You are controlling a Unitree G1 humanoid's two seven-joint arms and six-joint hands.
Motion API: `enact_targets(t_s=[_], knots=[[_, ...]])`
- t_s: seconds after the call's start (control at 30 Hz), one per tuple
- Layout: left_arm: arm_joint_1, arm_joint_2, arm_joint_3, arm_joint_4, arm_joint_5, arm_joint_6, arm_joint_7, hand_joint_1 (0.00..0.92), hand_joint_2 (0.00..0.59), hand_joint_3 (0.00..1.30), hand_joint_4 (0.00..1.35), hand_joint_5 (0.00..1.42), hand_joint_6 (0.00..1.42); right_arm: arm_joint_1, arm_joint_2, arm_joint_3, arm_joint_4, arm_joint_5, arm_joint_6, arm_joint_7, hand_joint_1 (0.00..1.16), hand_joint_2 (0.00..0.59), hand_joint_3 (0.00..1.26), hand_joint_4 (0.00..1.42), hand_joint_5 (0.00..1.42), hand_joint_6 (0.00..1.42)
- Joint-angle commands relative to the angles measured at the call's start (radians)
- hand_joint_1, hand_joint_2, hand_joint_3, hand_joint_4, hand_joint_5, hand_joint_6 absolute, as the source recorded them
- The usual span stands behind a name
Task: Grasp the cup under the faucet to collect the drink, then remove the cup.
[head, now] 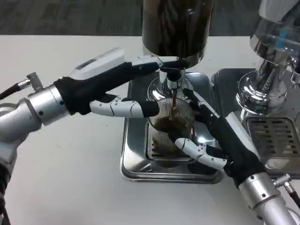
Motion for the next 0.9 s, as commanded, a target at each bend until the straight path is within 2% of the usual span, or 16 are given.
enact_targets(t_s=[0.03,0.9], knots=[[0.015,-0.013,0.025,0.002,-0.036,0.047,-0.071,0.000,0.122,0.16,0.11,0.13,0.08,-0.001,-0.001,0.001,0.007,0.007,-0.013,0.000,0.52,0.249,0.07,0.03,0.06,0.11],[0.033,-0.072,0.212,-0.089,-0.230,0.180,-0.228,0.000,0.128,0.18,0.11,0.14,0.10,0.028,0.006,0.001,0.001,0.005,-0.019,-0.011,0.53,0.253,0.07,0.04,0.07,0.13]])
